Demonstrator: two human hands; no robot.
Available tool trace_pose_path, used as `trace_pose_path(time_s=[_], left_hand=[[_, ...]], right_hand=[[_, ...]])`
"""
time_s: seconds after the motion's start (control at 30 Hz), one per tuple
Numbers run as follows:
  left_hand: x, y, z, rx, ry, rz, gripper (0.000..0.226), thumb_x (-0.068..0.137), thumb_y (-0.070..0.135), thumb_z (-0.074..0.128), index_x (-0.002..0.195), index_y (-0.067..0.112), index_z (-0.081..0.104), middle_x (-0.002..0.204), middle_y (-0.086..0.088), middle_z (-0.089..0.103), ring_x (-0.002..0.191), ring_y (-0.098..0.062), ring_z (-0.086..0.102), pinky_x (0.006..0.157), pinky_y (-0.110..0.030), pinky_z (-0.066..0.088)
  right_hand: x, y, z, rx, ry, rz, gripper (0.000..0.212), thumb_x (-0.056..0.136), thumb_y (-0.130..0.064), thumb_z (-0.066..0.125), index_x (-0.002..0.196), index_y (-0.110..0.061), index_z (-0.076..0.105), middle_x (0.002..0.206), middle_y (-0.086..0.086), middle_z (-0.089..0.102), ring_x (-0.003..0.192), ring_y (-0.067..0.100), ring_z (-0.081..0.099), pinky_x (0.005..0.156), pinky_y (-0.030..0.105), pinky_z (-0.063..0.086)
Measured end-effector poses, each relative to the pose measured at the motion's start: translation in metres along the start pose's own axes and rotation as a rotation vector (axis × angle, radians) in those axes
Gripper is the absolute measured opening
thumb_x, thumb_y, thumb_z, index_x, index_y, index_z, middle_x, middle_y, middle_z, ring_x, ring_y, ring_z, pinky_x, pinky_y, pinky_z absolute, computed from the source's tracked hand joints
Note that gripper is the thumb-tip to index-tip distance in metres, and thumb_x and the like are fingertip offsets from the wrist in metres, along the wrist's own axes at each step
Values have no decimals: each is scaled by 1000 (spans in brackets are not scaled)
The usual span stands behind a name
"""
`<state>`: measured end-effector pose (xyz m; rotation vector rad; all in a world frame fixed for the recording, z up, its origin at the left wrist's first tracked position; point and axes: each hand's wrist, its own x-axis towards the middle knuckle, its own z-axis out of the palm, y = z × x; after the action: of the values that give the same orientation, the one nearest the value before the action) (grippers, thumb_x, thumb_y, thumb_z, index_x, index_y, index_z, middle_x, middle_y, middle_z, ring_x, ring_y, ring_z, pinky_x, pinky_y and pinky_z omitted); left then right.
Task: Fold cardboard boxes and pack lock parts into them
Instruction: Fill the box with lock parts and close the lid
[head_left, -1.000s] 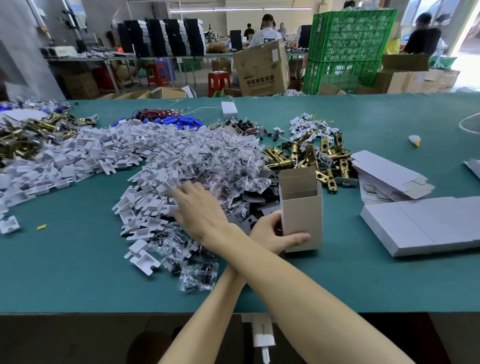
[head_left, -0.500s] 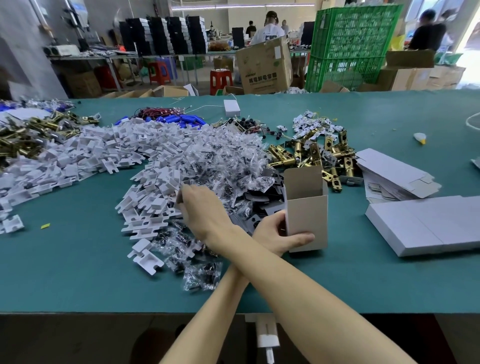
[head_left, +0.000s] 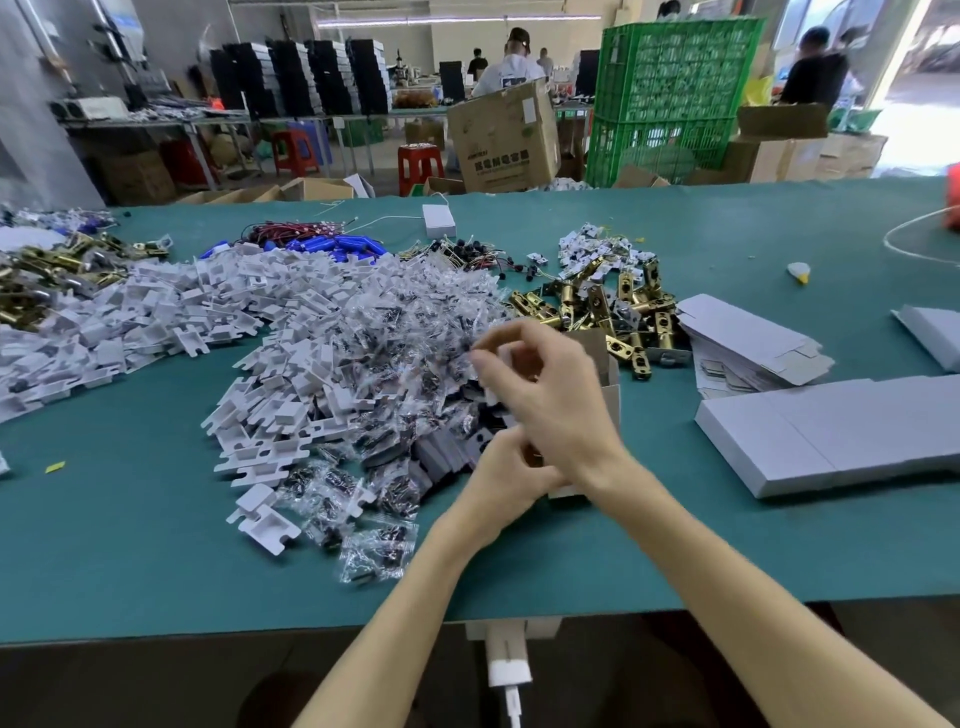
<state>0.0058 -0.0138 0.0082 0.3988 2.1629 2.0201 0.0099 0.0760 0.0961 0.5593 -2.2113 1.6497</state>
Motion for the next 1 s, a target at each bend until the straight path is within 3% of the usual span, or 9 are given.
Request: trace_pose_path(time_s=[0.13,0.27,0.43,0.57,0.7,0.9,1.0], left_hand=[[5,-3,2,-2,16,-2,33,87,11,83,117,10,70,115,-7,78,108,-22,73,97,-38,58],[5,-4,1,-30,10,-5,40,86,11,84,123,8,68,118,-6,77,112,-24,72,102,-42,57],[3,-2,1,-38,4,0,41,85,9,85,123,8,69,119,-9,76,113,-27,71,102,-42,57],[3,-3,0,-37,-4,11,39,85,7,84,121,6,70,118,-11,76,113,-29,70,101,-40,57],[3,-2,0,-46,-6,11,40,85,6,84,123,7,70,118,-11,76,114,-29,70,101,-41,57],[3,-3,0,-39,-6,16,41,86,7,84,124,7,69,119,-12,75,114,-31,69,102,-45,56],[4,-3,1,-41,-4,13,41,85,7,84,123,8,69,119,-12,75,114,-31,69,102,-44,57]], right_hand=[[12,0,-47,-107,3,-40,35,94,-21,73,128,-25,63,87,-4,68,76,9,68,68,21,57],[16,6,-73,-252,13,-51,19,92,-19,76,110,-24,71,89,-8,69,81,10,68,73,23,55],[12,7,-80,-369,23,-103,16,91,-18,75,103,-22,65,87,-3,71,81,13,67,74,27,55],[12,6,-87,-455,-74,-93,23,90,-19,75,107,-29,61,82,-9,71,81,6,64,71,13,47],[9,11,-92,-653,-92,-78,18,91,-22,73,106,-28,64,89,-11,68,98,19,56,85,35,44],[6,15,-92,-719,-95,-28,17,91,-20,75,106,-19,68,104,-1,58,105,20,48,92,31,41],[8,12,-92,-727,-131,16,6,92,-18,72,97,-21,71,104,0,55,103,19,51,92,31,44]])
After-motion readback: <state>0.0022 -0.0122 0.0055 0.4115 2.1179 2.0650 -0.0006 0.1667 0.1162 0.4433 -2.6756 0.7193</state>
